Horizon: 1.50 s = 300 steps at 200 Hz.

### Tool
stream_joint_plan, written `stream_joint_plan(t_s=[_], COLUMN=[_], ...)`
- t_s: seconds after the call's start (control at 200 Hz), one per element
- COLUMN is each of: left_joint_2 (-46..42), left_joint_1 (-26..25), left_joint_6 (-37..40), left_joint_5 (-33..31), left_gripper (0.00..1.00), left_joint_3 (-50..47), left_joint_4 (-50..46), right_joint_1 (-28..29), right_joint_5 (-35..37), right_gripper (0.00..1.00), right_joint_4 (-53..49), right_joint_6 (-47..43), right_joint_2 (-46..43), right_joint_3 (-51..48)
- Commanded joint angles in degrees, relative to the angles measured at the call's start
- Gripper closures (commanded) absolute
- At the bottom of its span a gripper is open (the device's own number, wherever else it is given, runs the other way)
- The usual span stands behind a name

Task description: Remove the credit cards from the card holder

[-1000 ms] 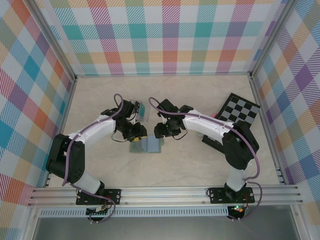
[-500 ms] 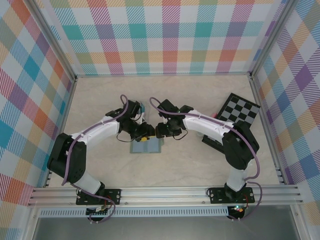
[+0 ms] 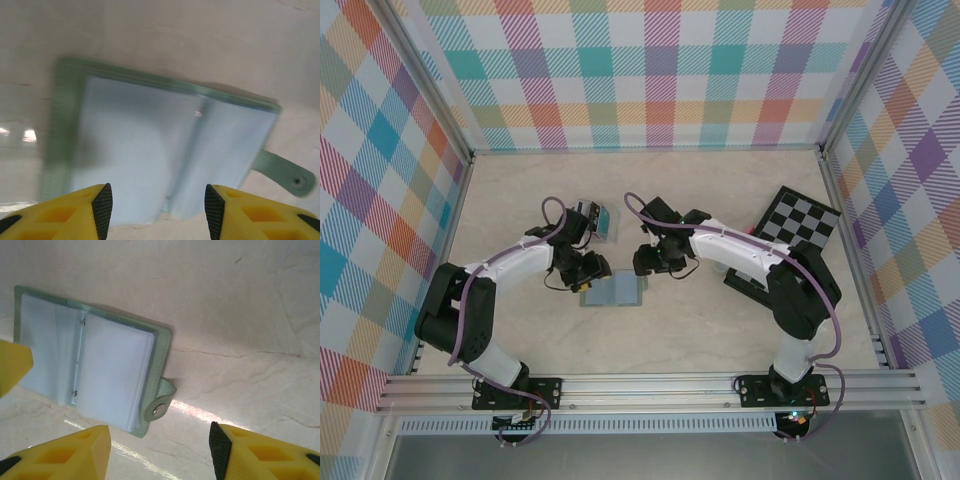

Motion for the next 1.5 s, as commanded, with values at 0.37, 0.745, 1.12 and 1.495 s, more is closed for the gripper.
stream_joint_plan(t_s=[0.37,0.745,1.12,1.495], left_joint_2=[1.3,3.2,5.5,2.0], left_joint_1=[1.5,1.5,1.5,1.6], left_joint_6=[-1.6,-0.8,-0.2,0.7], left_joint_5=[-1.7,-0.8,1.9,12.9], left_gripper=[0.48,0.46,0.44,0.56], left_joint_3=[-1.1,-1.2,-0.3,-0.4], left_joint_4=[1.0,1.3,0.9,6.5], right_joint_1=[0.2,0.2,0.3,0.3], right_joint_5=[-6.7,-6.5,-6.9,-8.4], right_gripper=[0.44,0.44,0.44,0.47], right_joint_4=[-1.9,-2.5,-2.6,-1.9], right_joint_6=[0.8,0.6,0.4,0.3], right_joint_2=[8.7,11.6,13.6,14.8], right_joint_3=[4.6,5.0,5.1,4.7])
